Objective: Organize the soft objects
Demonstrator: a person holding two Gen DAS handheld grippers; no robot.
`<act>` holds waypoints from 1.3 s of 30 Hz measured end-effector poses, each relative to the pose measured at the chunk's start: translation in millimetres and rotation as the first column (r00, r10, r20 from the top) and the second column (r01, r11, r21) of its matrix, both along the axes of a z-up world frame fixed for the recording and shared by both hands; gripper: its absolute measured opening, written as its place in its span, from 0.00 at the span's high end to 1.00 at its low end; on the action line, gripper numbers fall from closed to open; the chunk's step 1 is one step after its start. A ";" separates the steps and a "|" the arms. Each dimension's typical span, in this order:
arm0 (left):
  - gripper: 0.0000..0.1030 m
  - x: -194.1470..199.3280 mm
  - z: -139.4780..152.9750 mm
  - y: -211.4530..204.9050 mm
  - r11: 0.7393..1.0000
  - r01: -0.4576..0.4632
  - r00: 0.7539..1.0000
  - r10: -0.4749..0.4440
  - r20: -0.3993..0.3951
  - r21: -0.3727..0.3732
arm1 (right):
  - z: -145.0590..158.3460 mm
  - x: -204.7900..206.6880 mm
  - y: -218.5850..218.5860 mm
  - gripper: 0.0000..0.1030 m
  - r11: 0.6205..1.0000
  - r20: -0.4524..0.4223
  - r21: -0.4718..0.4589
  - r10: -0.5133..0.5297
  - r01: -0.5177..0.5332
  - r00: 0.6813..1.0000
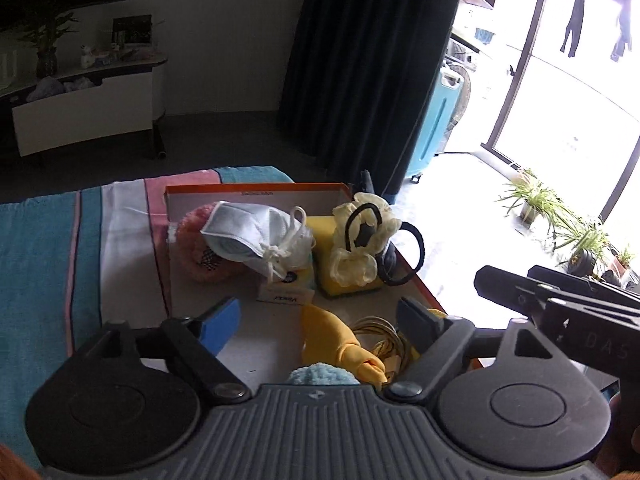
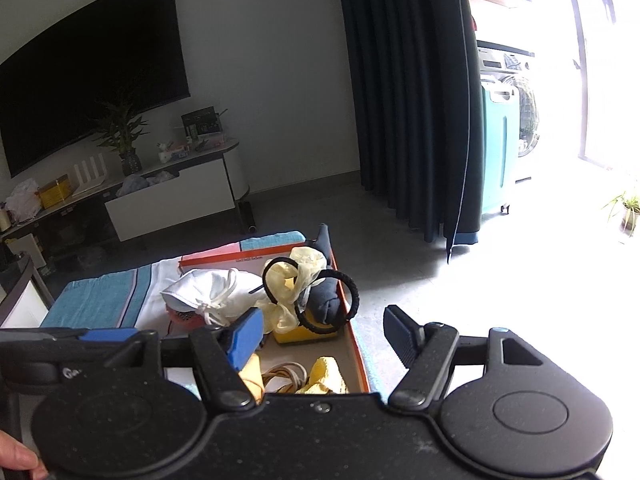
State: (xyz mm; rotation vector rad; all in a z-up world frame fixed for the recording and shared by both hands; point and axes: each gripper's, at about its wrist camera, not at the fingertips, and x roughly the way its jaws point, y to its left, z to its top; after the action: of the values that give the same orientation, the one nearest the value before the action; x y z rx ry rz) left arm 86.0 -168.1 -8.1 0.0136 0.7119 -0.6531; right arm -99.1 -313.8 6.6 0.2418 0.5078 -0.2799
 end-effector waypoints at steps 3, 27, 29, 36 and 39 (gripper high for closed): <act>0.04 -6.6 9.8 10.4 0.998 -0.059 0.998 0.059 0.017 0.010 | 2.8 -5.5 3.7 0.22 0.999 -0.005 0.000 0.033 -0.033 0.999; 0.00 -80.3 -9.7 31.6 0.944 -0.266 0.958 0.281 -0.051 0.193 | -18.5 -66.2 11.1 0.21 0.989 -0.156 0.045 0.143 -0.137 0.977; 0.00 -83.4 -9.5 32.8 0.945 -0.268 0.958 0.282 -0.052 0.190 | -20.8 -66.6 11.5 0.21 0.990 -0.166 0.049 0.141 -0.135 0.976; 0.00 -89.3 -12.6 31.6 0.942 -0.268 0.958 0.282 -0.044 0.202 | -23.1 -66.0 15.0 0.21 0.988 -0.180 0.042 0.152 -0.146 0.972; 0.00 -89.5 -14.0 32.1 0.943 -0.268 0.958 0.282 -0.047 0.200 | -23.5 -66.3 15.4 0.21 0.988 -0.180 0.043 0.151 -0.146 0.972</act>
State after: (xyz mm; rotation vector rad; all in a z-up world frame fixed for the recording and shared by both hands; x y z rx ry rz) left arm -3.5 -136.0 -22.1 0.0663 0.8298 -0.3164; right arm -165.4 -298.3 -16.9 0.2061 0.7089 -0.1488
